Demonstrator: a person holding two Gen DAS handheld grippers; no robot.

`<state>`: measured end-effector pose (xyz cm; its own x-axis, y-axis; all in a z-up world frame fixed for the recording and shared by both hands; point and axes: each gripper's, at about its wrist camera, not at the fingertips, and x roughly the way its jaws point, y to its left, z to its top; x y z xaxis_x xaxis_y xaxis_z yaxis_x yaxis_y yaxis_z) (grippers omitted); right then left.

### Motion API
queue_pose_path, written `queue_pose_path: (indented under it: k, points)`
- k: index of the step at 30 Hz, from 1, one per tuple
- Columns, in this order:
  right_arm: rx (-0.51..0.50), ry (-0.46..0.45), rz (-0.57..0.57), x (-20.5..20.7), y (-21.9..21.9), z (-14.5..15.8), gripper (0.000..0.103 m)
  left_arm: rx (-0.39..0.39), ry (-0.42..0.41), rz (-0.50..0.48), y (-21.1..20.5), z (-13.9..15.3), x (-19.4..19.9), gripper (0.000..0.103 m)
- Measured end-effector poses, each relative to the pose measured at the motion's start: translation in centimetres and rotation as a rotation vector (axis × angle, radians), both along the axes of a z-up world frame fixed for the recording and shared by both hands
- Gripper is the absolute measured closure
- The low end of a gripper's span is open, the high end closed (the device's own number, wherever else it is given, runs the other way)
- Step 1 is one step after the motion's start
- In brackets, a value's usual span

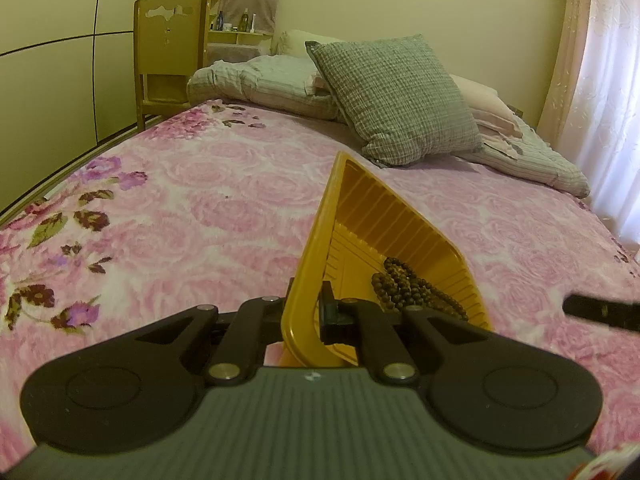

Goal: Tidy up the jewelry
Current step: 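Open the right tool to drop the bead bracelet into the tray, then lower the yellow tray onto the bed and open the left tool while the right tool withdraws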

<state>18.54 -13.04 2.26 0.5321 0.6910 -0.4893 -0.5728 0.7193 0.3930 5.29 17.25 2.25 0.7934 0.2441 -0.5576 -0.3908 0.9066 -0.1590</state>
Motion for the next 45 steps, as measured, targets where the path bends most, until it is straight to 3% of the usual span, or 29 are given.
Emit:
queue_pose_path:
  k: [7, 17, 19, 21, 30, 32, 35, 37, 39, 40, 43, 45]
  points:
    - [-0.022, 0.054, -0.075, -1.2, -3.2, -1.6, 0.046, -0.052, 0.004, 0.001, 1.3, -0.6, -0.4, 0.096]
    - [-0.031, 0.075, -0.117, -1.7, -3.7, -1.9, 0.046, -0.151, 0.019, 0.015, 3.2, -2.0, -1.2, 0.091]
    - [-0.036, 0.077, -0.118, -1.7, -3.6, -1.9, 0.046, -0.167, 0.010, 0.039, 3.7, -2.2, -1.6, 0.081]
    - [-0.038, 0.079, -0.121, -1.8, -3.6, -1.9, 0.046, -0.187, 0.002, 0.059, 4.5, -2.3, -2.0, 0.077]
    - [-0.051, 0.088, -0.128, -2.3, -3.5, -2.2, 0.046, -0.136, -0.007, 0.105, 5.6, -1.3, -3.6, 0.075]
    - [-0.060, 0.090, -0.134, -2.5, -3.6, -2.3, 0.046, -0.099, -0.012, 0.102, 5.1, -0.6, -3.8, 0.071]
    - [-0.077, 0.108, -0.151, -2.7, -3.7, -2.5, 0.046, -0.040, -0.018, 0.089, 4.0, 0.3, -4.2, 0.056]
    - [-0.088, 0.114, -0.162, -3.0, -3.8, -2.6, 0.036, -0.016, -0.020, 0.078, 3.3, 0.7, -4.3, 0.032]
    - [-0.096, 0.112, -0.182, -3.3, -4.1, -2.6, 0.021, -0.007, -0.022, 0.057, 2.6, 0.9, -4.5, 0.020]
    - [-0.096, 0.109, -0.192, -3.5, -4.2, -2.5, 0.019, -0.012, -0.021, 0.049, 2.4, 1.0, -4.6, 0.013]
    - [-0.113, 0.110, -0.223, -3.9, -4.9, -2.6, 0.016, -0.002, -0.022, 0.030, 1.3, 1.2, -5.0, 0.001]
    - [-0.132, 0.112, -0.254, -4.2, -5.4, -2.7, 0.015, 0.048, -0.015, 0.024, 0.2, 1.2, -5.2, 0.000]
